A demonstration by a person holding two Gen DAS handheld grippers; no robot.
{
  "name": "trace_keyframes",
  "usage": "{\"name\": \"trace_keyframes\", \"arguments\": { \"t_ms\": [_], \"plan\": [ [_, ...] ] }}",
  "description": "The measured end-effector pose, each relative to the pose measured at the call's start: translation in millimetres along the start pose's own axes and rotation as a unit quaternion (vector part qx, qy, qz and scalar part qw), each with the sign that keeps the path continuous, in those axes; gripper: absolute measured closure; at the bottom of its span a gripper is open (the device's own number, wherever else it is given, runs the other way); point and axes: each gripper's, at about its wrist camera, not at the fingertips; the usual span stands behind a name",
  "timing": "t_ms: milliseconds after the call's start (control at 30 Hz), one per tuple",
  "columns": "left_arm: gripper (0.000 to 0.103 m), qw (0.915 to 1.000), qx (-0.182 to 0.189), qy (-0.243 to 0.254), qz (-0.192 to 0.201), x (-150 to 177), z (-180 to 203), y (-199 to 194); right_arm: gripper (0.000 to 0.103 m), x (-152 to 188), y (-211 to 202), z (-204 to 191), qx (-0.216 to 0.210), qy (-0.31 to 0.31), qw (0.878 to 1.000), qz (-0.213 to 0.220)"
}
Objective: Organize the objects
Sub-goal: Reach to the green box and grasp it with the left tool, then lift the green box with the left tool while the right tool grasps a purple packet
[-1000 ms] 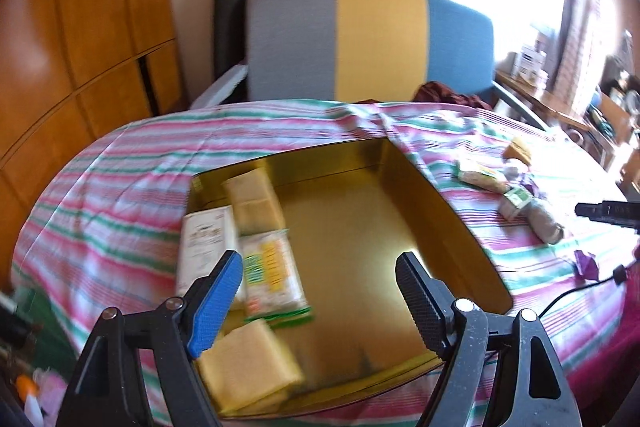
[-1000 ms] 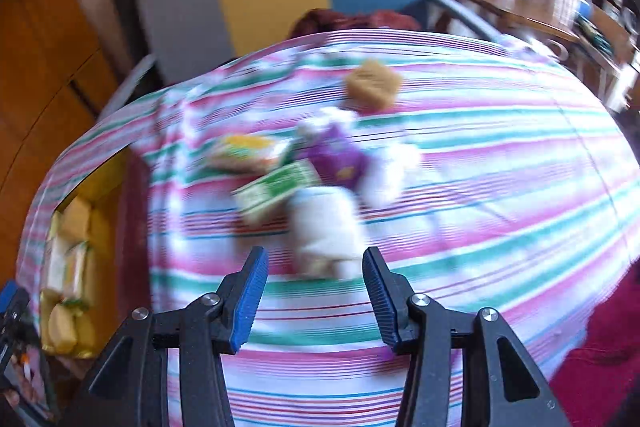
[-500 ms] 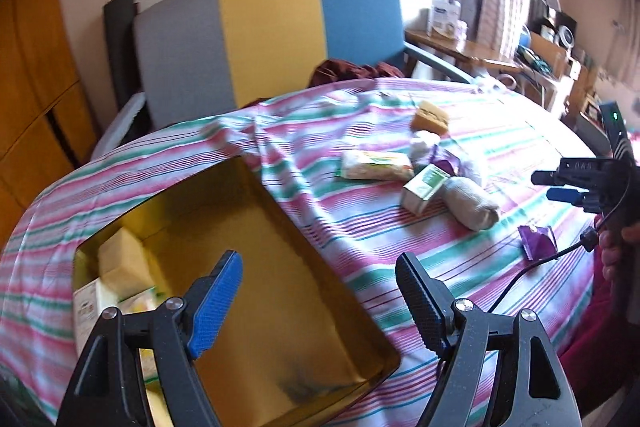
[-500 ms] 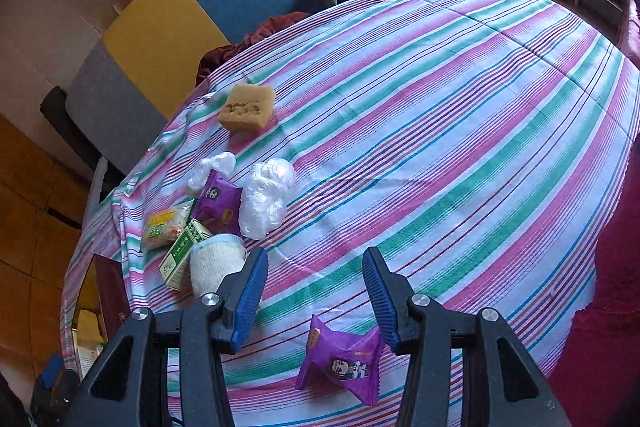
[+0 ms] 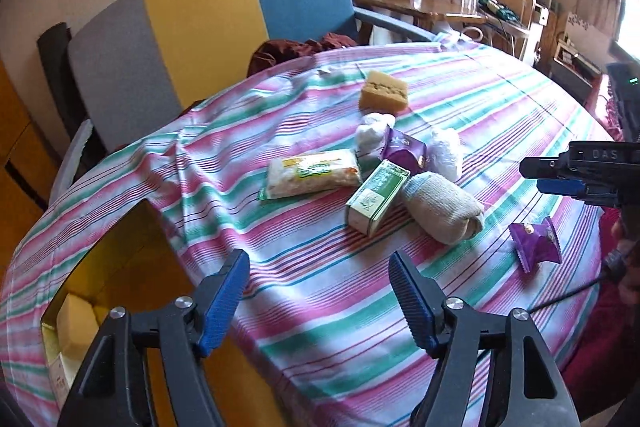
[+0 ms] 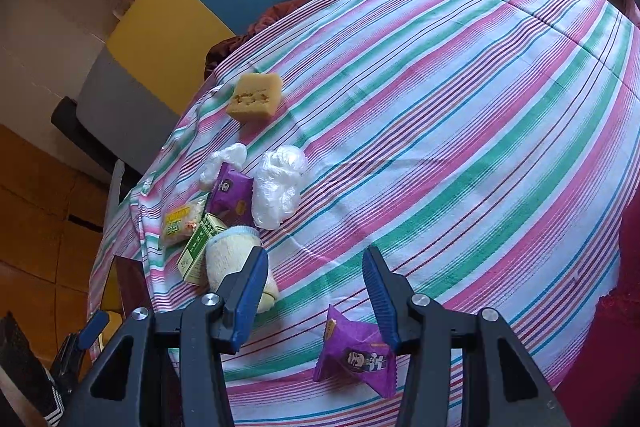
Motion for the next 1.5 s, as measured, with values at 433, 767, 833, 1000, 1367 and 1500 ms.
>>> {"name": "trace_keyframes", "arguments": {
  "t_ms": [433,767,833,1000,1367,1500],
  "plan": [
    [0.042,0.9955,0.010,0.049,-0.080,-29,37,84,0.053,-2,5,0,-0.018,0.003,1.000,-0.013],
    [0.071,0.9941,0.040,0.028,-0.097,-29,50,105,0.053,-3,5,5,-0.017,0.013,1.000,-0.009],
    [0.071,0.9942,0.045,0.009,-0.097,-20,47,97,0.053,-3,5,5,-0.017,0.014,1.000,-0.009],
    [0.072,0.9946,0.049,-0.009,-0.091,11,47,74,0.053,-3,5,4,-0.013,0.012,1.000,-0.011],
    [0.072,0.9936,0.068,-0.037,-0.083,46,44,48,0.053,2,15,-9,-0.015,-0.024,0.998,-0.061],
    [0.072,0.9924,0.073,-0.044,-0.089,46,42,51,0.053,-1,10,-37,0.006,-0.153,0.982,-0.107]
  ]
}}
Point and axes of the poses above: each gripper's, at about its wrist camera, not at the fingertips, and y roughly the way its jaws point, z to its right, x to its underside, and after that the axes turned 12 degrees about -y, right-handed
